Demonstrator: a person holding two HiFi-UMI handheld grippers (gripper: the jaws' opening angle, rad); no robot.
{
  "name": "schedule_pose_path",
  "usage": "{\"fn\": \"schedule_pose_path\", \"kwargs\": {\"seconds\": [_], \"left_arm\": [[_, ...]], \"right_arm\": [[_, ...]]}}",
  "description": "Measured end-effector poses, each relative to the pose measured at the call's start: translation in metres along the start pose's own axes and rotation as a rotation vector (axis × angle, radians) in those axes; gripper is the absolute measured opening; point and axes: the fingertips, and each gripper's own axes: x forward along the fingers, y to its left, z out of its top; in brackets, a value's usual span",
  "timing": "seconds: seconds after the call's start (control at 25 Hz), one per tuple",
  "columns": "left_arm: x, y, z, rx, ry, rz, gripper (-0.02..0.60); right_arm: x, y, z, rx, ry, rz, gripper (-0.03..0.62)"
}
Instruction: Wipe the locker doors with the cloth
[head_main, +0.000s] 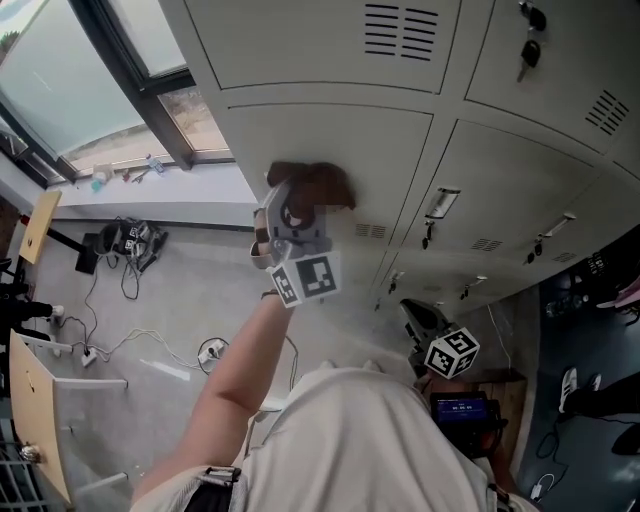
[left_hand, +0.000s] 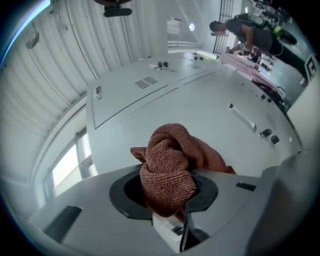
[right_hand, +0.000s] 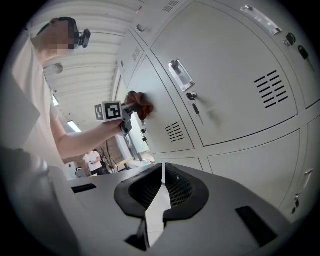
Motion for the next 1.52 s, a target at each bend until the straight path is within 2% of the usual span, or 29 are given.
{"fn": "schedule_pose_path", "kwargs": {"seconds": [0.08, 0.16, 0.28, 0.36, 0.44, 0.64, 0.88, 1.0, 1.12, 1.24, 1.36, 1.52], "left_arm": [[-0.004, 0.033, -0.019, -0.056, 0.034, 0.065, 0.107], [-0.010, 0.057, -0.038, -0.146, 0.062, 0.119, 0.107], [-0.020, 0.076, -0.081, -0.280, 0.187, 0.205, 0.107], [-0.025, 0.072, -0.108, -0.375, 0.275, 0.209, 0.107], [-0.028, 0.054, -0.116, -0.402, 0.313, 0.161, 0.107], [-0.019, 0.014, -0.077, -0.341, 0.243, 0.075, 0.107], [-0.004, -0.079, 0.007, -0.222, 0.078, -0.163, 0.107], [0.001, -0.126, 0.039, -0.132, 0.000, -0.258, 0.107], [-0.001, -0.167, 0.052, -0.023, -0.074, -0.347, 0.107], [-0.004, -0.165, 0.040, -0.015, -0.062, -0.336, 0.107], [-0.006, -0.125, 0.008, -0.023, 0.034, -0.224, 0.107], [-0.014, -0.061, -0.049, 0.099, 0.193, -0.080, 0.107]], "right_arm": [[0.003, 0.002, -0.001, -0.003, 0.008, 0.005, 0.029], [0.006, 0.004, -0.002, -0.005, 0.013, 0.010, 0.029], [0.009, 0.007, -0.002, -0.007, 0.017, 0.013, 0.029], [0.007, 0.008, -0.003, -0.005, 0.017, 0.010, 0.029], [0.002, 0.007, -0.006, -0.001, 0.020, -0.001, 0.029], [-0.012, -0.002, -0.008, 0.012, 0.009, -0.038, 0.029], [-0.018, -0.008, -0.007, 0.028, -0.005, -0.057, 0.029], [-0.016, -0.007, -0.006, 0.028, -0.009, -0.050, 0.029], [-0.017, -0.012, -0.007, 0.035, -0.005, -0.059, 0.029], [-0.018, -0.016, -0.008, 0.043, -0.005, -0.064, 0.029], [-0.015, -0.018, -0.008, 0.042, 0.000, -0.059, 0.029], [-0.007, -0.016, -0.011, 0.042, 0.012, -0.038, 0.029]]}}
